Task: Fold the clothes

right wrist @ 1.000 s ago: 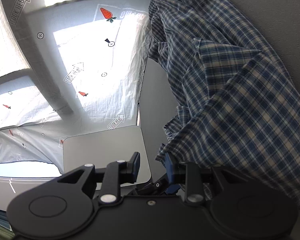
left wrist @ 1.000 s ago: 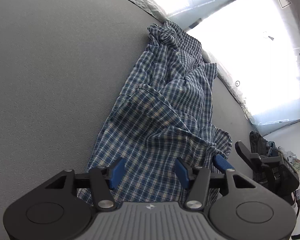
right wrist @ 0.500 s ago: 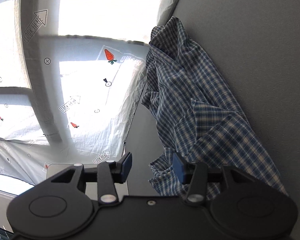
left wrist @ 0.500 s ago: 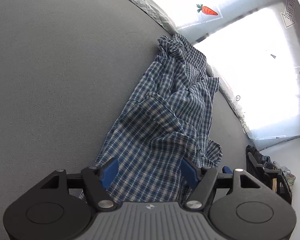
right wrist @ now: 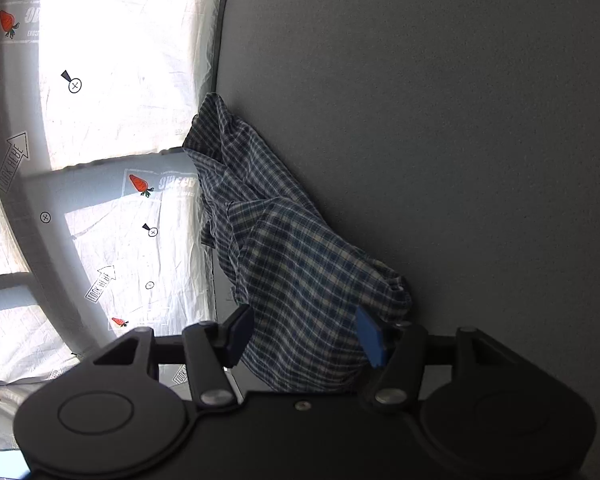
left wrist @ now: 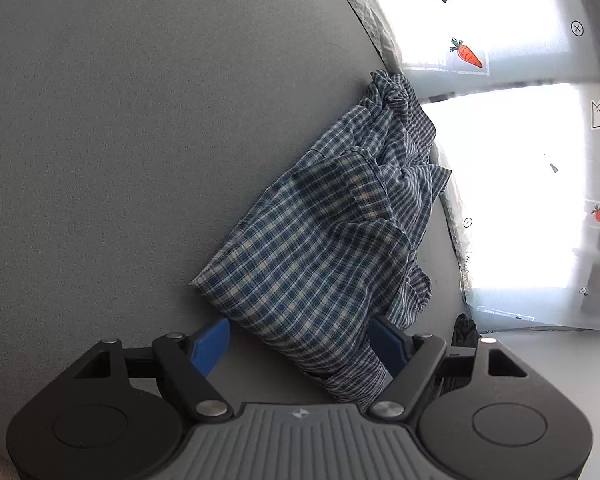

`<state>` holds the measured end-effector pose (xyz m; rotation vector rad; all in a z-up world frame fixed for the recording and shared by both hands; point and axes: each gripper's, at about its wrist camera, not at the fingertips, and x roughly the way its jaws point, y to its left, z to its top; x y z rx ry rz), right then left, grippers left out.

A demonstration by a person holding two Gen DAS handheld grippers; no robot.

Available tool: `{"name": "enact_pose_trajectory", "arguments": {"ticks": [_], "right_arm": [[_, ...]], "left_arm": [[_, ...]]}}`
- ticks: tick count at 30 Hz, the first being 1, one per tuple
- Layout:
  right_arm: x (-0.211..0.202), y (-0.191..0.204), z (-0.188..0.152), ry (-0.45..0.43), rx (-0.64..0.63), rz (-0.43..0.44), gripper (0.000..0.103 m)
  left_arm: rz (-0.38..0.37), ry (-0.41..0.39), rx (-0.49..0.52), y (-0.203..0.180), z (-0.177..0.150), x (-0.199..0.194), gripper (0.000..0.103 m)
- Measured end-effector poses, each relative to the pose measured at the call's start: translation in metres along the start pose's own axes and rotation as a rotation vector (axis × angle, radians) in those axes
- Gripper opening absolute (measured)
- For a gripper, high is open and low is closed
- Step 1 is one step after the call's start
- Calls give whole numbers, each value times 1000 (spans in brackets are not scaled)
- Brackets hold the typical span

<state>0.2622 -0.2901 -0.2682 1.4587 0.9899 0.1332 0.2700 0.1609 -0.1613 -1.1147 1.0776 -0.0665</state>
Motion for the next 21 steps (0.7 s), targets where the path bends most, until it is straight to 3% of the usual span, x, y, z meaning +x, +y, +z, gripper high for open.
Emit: {"name": "enact_pose_trajectory", "arguments": {"ticks": [5, 13, 16, 18, 20, 21], "right_arm": [[13, -14, -11, 47, 28, -41, 60], [51, -6, -9, 19, 16, -75, 58], [58, -4, -6, 13, 33, -89, 51], [57, -8, -4, 4, 55, -89, 25], [51, -12, -6, -6, 76, -69, 14], [46, -11, -9, -14, 73, -57, 11]], "left_arm": [[-27, 36, -100, 19, -4, 17, 78], [-42, -23, -186, 23, 10, 47, 75], [-22, -36, -199, 23, 13, 54, 55], [-9, -46, -207, 23, 13, 54, 34], [-15, -55, -223, 25, 12, 52, 14], [-25, -60, -234, 27, 11, 49, 12]]}}
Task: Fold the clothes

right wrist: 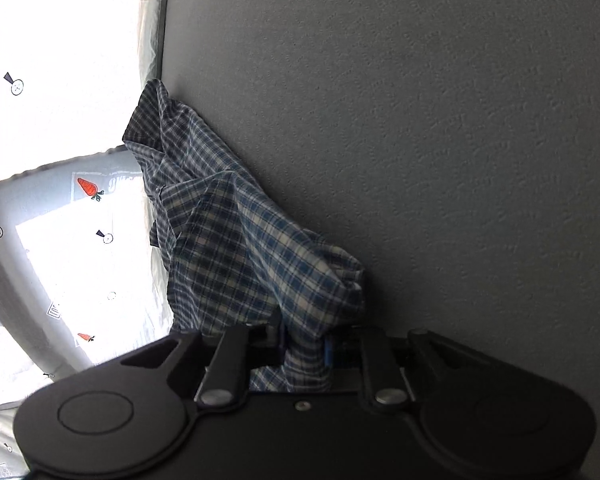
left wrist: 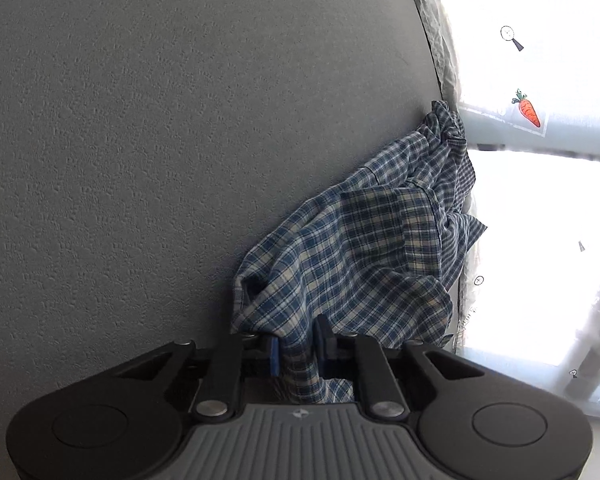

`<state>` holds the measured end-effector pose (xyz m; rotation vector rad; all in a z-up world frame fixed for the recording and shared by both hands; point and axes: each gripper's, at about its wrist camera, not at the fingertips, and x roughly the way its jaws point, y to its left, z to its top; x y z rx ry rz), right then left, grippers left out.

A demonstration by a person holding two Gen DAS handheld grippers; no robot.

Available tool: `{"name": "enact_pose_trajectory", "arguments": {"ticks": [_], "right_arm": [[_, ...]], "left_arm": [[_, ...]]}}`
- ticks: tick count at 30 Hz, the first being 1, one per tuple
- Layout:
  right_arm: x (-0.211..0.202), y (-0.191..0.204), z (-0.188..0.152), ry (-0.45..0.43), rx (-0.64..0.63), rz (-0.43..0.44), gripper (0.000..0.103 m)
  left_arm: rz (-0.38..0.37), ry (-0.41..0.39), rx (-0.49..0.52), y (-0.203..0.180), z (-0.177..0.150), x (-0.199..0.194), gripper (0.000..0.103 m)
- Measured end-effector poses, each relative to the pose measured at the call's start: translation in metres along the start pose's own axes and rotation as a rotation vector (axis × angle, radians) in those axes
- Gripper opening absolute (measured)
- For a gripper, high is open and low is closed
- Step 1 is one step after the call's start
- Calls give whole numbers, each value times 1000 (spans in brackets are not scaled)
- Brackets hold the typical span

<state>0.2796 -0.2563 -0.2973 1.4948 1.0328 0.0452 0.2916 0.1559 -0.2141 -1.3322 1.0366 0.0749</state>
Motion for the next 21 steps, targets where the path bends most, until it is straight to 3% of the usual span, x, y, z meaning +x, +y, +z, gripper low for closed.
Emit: {"name": "enact_pose_trajectory", "arguments": {"ticks": [8, 14, 17, 21], "right_arm": [[-61, 23, -34, -11, -34, 113, 8], [-128, 18, -71, 61, 101, 106, 8], [-140, 8, -82, 84, 171, 80, 9], [-131, -3, -78, 96, 292, 69, 9]], "left_arm": [[-91, 5, 11, -9, -24, -53, 6], [-108, 38, 34, -21, -68, -128, 6], [-59, 21, 48, -21, -81, -140, 6], [-65, 33, -44, -12, -76, -129, 6]]}}
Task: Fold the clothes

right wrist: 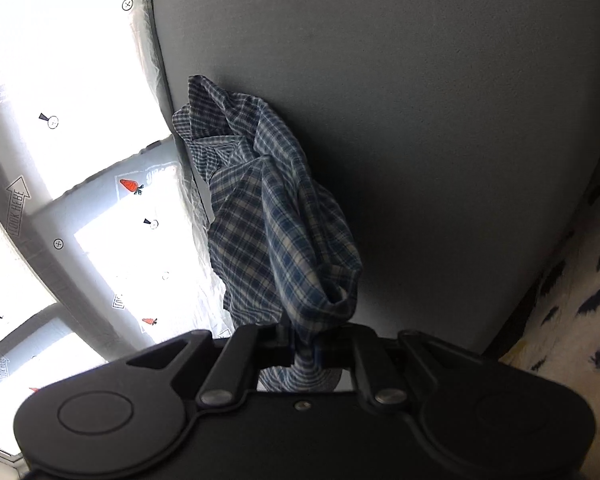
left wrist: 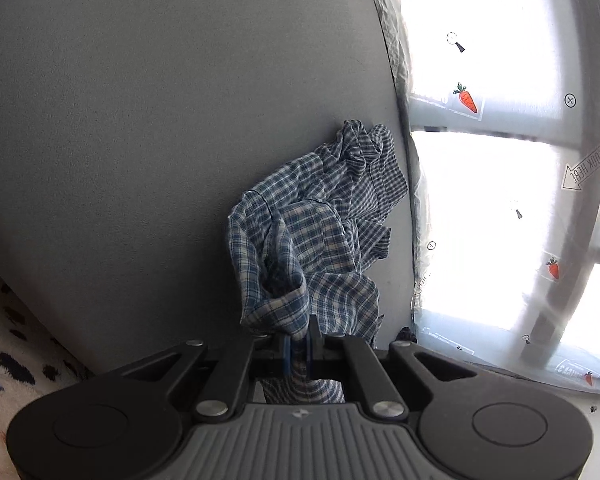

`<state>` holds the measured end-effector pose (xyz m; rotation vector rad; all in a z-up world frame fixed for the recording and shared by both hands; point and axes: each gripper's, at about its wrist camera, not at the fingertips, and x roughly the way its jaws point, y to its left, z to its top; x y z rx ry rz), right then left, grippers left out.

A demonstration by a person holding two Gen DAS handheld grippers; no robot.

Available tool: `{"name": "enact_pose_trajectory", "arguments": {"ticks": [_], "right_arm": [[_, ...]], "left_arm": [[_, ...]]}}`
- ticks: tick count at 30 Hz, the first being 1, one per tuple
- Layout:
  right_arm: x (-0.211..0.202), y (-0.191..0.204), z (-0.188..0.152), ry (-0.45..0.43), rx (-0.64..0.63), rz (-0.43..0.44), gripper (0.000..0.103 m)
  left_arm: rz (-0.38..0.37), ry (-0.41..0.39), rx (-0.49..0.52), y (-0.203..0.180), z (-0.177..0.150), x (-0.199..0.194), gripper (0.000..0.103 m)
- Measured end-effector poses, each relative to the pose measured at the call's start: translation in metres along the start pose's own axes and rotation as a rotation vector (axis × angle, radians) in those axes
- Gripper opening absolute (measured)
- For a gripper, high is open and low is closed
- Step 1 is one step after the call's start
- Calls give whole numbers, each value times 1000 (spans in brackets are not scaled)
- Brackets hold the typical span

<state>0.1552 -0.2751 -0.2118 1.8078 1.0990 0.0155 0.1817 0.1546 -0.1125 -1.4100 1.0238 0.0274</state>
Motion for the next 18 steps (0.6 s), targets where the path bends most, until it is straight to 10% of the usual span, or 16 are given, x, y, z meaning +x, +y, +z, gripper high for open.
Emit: {"name": "enact_pose_trajectory", "arguments": {"ticks": [18], "right_arm": [[48, 74, 37, -22, 138, 127, 10]], "left_arm": [[-147, 2, -143, -63, 46, 72, 7]]}}
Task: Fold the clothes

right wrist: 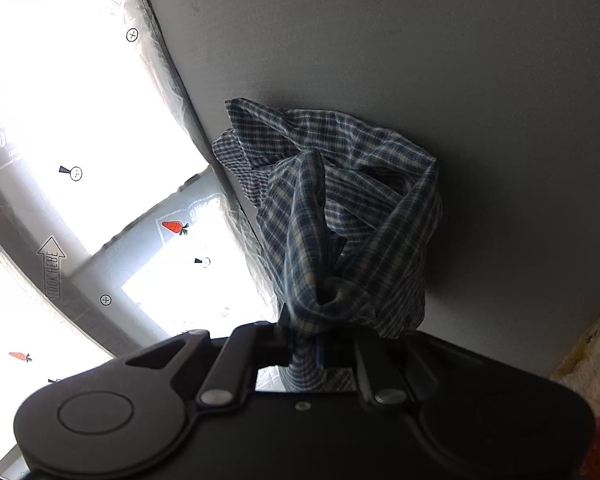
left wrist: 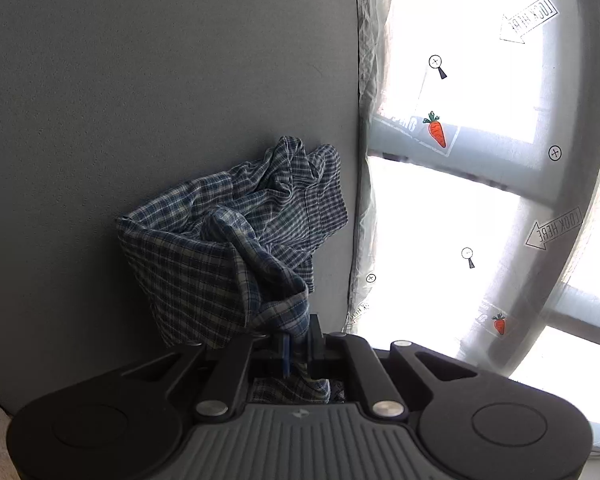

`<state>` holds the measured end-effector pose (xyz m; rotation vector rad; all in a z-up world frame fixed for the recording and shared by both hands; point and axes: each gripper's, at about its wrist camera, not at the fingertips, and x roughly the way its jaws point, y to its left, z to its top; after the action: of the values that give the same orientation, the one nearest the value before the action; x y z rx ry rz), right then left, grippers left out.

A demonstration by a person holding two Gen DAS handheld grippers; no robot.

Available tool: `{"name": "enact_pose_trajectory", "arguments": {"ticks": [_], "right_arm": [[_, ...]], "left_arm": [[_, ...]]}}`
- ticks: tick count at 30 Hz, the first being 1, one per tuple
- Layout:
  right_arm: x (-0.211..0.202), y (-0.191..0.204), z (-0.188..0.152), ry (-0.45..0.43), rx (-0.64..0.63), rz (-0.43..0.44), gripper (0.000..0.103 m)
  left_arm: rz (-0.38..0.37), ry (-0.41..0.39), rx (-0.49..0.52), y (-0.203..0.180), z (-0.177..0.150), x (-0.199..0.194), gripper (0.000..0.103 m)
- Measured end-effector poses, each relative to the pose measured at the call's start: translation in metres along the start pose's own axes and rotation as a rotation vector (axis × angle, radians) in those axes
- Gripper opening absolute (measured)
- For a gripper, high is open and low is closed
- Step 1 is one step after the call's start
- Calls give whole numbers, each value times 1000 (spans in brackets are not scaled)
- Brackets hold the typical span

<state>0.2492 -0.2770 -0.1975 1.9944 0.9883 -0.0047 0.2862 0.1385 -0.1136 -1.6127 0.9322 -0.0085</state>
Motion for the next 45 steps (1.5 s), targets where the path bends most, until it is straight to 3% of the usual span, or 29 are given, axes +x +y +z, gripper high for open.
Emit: {"name": "enact_pose_trajectory", "arguments": {"ticks": [8, 17, 24, 27, 31, 33, 36, 41, 45], "right_arm": [[38, 32, 30, -17, 70, -10, 13], [107, 88, 80, -33, 98, -57, 17], [165, 103, 127, -34, 144, -89, 18], [179, 106, 143, -22, 146, -97, 23], [187, 119, 156, 3, 76, -100, 36], [187, 130, 157, 11, 1, -111, 41], [184, 152, 150, 8, -174, -154, 42], [177, 181, 118, -40, -543, -269, 42], [179, 193, 80, -104, -917, -374, 20]], "left_arm": [[16, 18, -20, -23, 31, 46, 8], [58, 2, -93, -41, 90, 113, 9], [101, -15, -110, -49, 141, 180, 13], [99, -18, -102, -48, 156, 198, 25], [78, -55, -57, -55, 169, 202, 53], [57, -77, 6, -64, 172, 199, 55], [93, -78, 181, -84, 166, 192, 65], [265, -70, 547, -108, 120, 192, 70], [377, -95, 795, -112, 78, 198, 70]]}}
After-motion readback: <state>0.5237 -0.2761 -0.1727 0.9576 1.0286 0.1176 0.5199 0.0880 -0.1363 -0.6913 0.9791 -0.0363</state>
